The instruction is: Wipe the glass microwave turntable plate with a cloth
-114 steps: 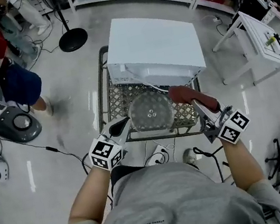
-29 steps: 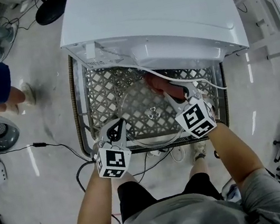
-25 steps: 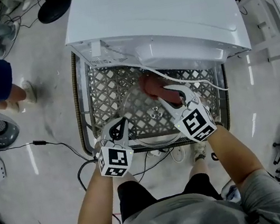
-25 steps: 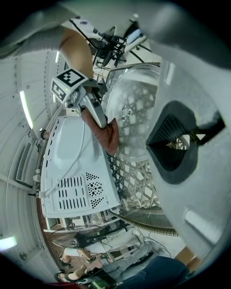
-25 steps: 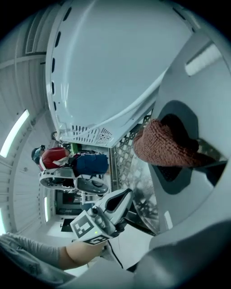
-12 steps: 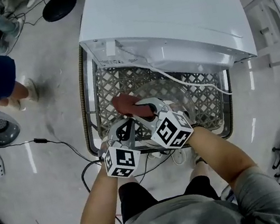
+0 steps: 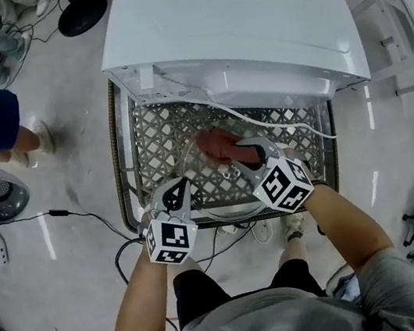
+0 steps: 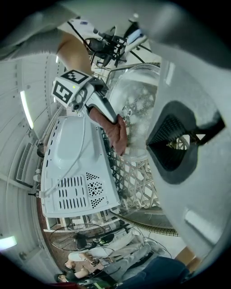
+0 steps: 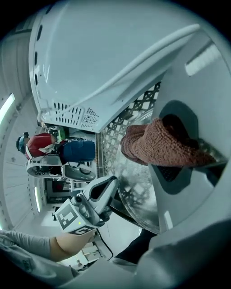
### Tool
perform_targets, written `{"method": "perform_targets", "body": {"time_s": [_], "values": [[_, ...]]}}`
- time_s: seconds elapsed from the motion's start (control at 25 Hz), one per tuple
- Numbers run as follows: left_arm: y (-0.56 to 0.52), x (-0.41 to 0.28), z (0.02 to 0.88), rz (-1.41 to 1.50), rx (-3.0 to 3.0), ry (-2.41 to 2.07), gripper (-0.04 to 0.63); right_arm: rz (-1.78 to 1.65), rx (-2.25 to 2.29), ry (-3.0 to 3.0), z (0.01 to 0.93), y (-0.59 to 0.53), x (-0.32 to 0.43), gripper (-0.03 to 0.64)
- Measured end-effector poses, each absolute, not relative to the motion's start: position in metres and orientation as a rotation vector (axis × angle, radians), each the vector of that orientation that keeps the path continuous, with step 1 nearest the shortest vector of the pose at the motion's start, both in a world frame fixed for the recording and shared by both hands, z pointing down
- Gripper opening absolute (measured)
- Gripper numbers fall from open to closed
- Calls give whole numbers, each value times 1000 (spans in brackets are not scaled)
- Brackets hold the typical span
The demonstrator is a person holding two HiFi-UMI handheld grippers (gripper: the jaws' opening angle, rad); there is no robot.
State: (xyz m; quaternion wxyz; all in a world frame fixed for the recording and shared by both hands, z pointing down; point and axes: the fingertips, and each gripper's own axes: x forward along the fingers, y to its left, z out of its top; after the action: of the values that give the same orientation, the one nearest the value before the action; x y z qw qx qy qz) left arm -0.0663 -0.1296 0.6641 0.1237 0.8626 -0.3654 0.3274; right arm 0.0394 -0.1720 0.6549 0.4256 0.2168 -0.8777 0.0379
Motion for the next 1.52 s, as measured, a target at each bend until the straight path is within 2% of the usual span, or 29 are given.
{"method": "perform_targets", "body": {"time_s": [0.32,0.68,0.84,1.16,1.4,1.52], "values": [[-129,-64,655,947,2518,-1066,-2,99,635,-2057,643,-168,125,100],[-121,-62,658,883,2614,-948,-2,111,660,-2043,657,-174,125,100],[-116,-56,665,992,2635,-910,-3,84,651,-2118,641,-172,96,100],[-115,-56,665,1003,2631,-905,-2,113,311,-2428,620,-119,-55,100],[-114,-56,667,1005,2633,-902,-2,383,270,-2322,657,-126,-55,100],[-115,-57,666,1007,2633,-903,-2,328,254,-2276,658,-124,-47,100]]}}
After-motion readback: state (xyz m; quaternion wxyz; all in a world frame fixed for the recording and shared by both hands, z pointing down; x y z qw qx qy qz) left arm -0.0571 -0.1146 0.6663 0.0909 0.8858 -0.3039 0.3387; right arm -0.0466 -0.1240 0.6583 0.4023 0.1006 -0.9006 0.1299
